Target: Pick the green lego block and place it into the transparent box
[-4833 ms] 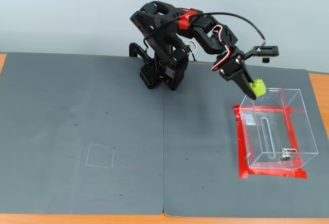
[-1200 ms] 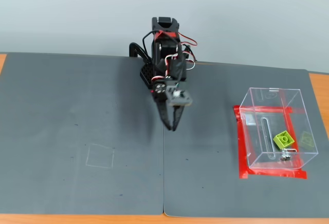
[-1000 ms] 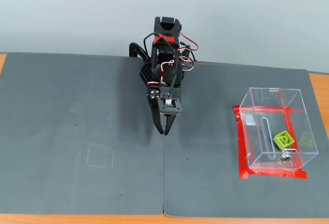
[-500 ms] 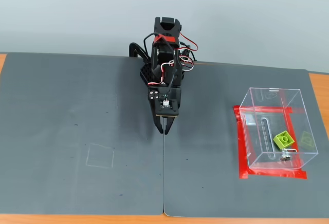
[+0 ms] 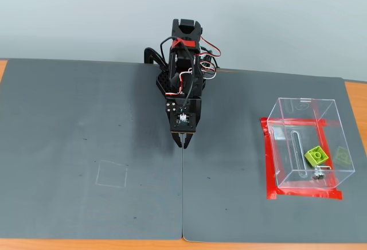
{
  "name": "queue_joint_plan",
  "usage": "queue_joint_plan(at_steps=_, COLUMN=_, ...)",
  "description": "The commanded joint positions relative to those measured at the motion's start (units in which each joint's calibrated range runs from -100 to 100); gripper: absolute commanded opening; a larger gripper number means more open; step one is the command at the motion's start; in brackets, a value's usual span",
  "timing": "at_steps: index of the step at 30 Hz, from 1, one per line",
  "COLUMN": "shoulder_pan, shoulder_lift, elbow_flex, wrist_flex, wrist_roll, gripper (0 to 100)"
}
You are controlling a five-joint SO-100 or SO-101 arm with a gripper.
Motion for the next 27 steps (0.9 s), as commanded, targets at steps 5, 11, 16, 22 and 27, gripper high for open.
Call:
queue_joint_plan(at_steps=5, shoulder_pan=-0.06, shoulder_lift=-0.34, elbow_flex=0.09, wrist_flex=-0.13, wrist_roll=0.27, gripper=2)
queue_joint_plan(at_steps=11, shoulder_pan=-1.63, shoulder_lift=-0.43, elbow_flex=0.18, wrist_flex=-0.30, wrist_roll=0.48, gripper=2)
queue_joint_plan(at_steps=16, shoulder_pan=-1.33, shoulder_lift=-0.34, elbow_flex=0.18, wrist_flex=-0.82, wrist_roll=0.42, gripper=2)
queue_joint_plan(at_steps=22, shoulder_pan=-1.33, shoulder_lift=-0.34, elbow_flex=0.18, wrist_flex=-0.82, wrist_roll=0.42, gripper=2)
queue_joint_plan(at_steps=27, shoulder_pan=-1.33, shoulder_lift=-0.34, elbow_flex=0.18, wrist_flex=-0.82, wrist_roll=0.48, gripper=2)
